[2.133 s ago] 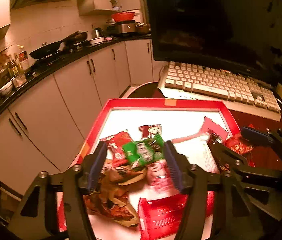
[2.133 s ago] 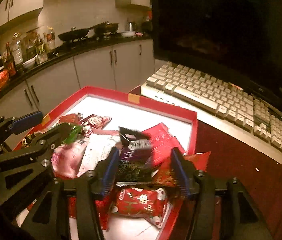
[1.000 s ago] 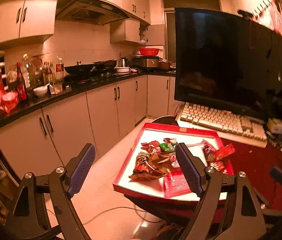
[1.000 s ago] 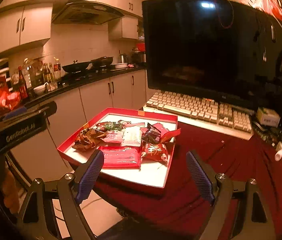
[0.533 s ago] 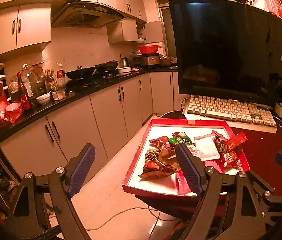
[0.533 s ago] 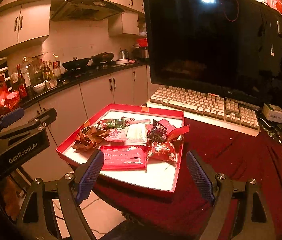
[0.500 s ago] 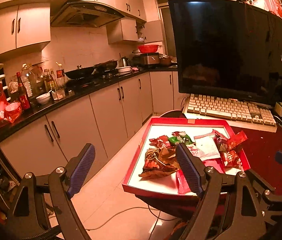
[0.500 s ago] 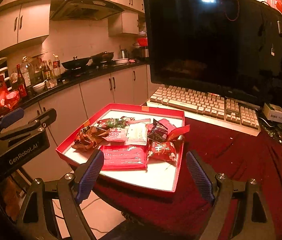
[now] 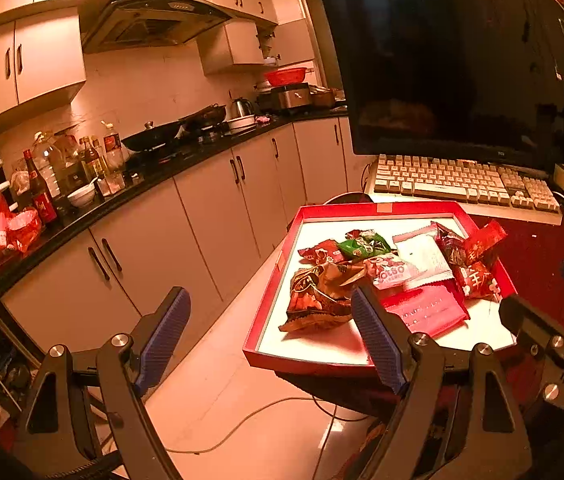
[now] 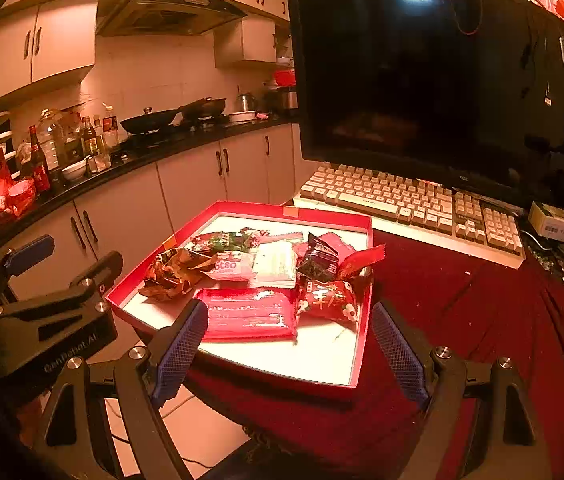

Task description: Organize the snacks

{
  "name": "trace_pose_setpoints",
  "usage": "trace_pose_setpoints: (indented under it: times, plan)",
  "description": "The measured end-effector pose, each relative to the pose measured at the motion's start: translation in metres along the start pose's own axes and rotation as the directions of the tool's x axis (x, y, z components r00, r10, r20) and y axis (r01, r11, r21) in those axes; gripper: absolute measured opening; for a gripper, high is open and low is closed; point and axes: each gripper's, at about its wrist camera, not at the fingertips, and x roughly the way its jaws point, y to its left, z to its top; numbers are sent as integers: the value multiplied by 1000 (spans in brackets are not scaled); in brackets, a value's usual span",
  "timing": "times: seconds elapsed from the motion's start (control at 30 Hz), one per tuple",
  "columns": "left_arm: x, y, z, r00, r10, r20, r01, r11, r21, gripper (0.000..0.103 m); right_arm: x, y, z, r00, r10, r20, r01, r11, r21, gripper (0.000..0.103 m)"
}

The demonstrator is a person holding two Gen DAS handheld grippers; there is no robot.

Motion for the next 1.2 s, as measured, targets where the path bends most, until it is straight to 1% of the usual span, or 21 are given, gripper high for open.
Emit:
trace_pose_setpoints:
  times: [0.1, 0.13, 0.23, 0.27, 0.4, 0.53, 0.67, 1.2]
  plan:
    - [1, -3, -2, 1000, 13, 0, -13, 1000, 2, 83, 2, -2, -1, 1000, 0, -4, 0, 1000, 10, 86]
    - [2, -3, -2, 1000, 9, -13, -9, 1000, -3, 83, 2, -3, -2, 1000, 0, -6, 0, 1000, 12, 86]
    - [9, -3, -3, 997, -36, -72, 35, 999, -15, 83, 2, -5, -3, 1000, -4, -2, 4, 1000, 19, 86]
    - [10, -2, -4, 996, -40, -78, 39, 999, -19, 83, 1, -5, -3, 1000, -6, 0, 6, 1000, 20, 86]
    - [7, -6, -6, 998, -8, -59, 8, 1000, 3, 83, 1, -6, -4, 1000, -8, -1, 8, 1000, 19, 86]
    - [5, -9, -6, 998, -27, -57, 28, 999, 17, 83, 0, -5, -4, 1000, -9, -3, 9, 1000, 18, 86]
    - [5, -12, -7, 998, -29, -57, 31, 999, 33, 83, 0, -4, -5, 1000, -15, -1, 15, 1000, 10, 86]
    - [7, -7, -8, 997, -32, -70, 33, 999, 15, 83, 0, 2, -7, 1000, -22, -1, 22, 1000, -15, 86]
